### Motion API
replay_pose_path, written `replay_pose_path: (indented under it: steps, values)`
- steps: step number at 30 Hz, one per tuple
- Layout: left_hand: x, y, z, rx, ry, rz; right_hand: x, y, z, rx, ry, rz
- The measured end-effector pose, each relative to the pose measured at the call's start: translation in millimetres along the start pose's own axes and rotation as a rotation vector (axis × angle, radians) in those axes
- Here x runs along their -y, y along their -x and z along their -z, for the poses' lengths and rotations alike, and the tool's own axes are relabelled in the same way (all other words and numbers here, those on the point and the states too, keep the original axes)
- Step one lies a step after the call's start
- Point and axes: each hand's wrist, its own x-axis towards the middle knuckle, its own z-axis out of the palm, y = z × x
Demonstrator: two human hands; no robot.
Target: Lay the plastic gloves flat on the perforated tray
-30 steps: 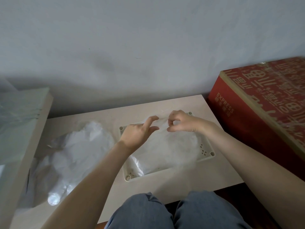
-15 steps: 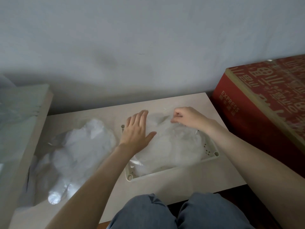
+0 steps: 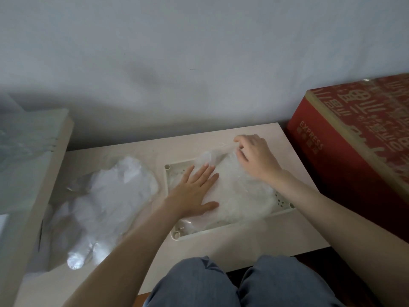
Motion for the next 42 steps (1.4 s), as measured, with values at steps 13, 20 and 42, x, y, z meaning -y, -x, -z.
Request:
replay_pose_path:
  steps: [13, 20, 42]
  values:
    - [-13.7, -1.6, -5.1, 0.066, 0.18, 0.259, 19.9, 60.2, -15.5, 0.799, 0.19, 0.034]
    - [-13.3, 1.9, -6.0, 0.048, 0.181, 0.237, 2.1, 66.0, -16.7, 0.808, 0.191, 0.02]
    - [4.3, 42.1, 20.2, 0.206, 0.046, -0.038, 6.3, 57.2, -11.3, 0.771, 0.155, -0.01]
